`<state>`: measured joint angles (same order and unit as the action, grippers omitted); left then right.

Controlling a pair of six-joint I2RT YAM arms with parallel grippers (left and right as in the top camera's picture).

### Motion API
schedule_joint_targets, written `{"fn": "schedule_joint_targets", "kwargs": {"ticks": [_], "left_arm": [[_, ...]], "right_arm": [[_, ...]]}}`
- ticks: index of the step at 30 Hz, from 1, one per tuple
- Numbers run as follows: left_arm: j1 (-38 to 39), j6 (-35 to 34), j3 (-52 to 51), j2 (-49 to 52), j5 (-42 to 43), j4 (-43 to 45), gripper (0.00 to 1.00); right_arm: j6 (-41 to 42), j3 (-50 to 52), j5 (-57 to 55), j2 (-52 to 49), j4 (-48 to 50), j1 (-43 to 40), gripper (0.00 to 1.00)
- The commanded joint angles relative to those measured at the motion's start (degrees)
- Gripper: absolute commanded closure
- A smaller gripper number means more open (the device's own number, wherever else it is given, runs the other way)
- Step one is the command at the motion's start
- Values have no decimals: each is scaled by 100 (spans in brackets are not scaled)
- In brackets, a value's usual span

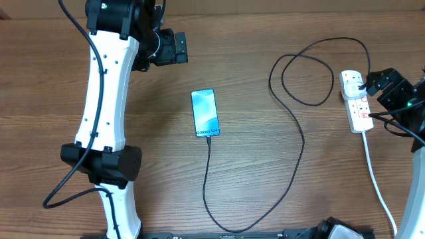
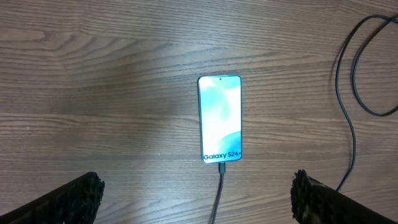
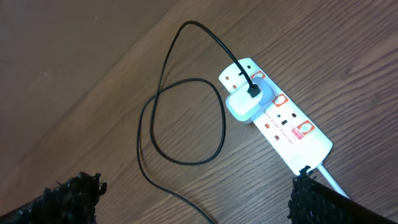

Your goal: Plug charger to phone and switch on socket

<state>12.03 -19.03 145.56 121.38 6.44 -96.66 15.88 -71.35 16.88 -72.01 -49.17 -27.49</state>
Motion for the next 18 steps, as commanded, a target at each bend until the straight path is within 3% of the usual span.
{"fn": "schedule_joint_targets", "kwargs": {"ticks": [1,4,8,18], "left_arm": [[37,127,116,-146,-328,-11,0],[44,127,90,-243,-968,199,0],[44,129,-352,-686,-1207,822,0],[42,131,-4183,-3104,-1976,3134,0]], "right_arm": [[24,-109,-79,-13,15,-13,0],[24,-109,-79,-13,15,-13,0],[24,-109,-79,-13,15,-13,0],[24,-109,-79,-13,17,-13,0]]}}
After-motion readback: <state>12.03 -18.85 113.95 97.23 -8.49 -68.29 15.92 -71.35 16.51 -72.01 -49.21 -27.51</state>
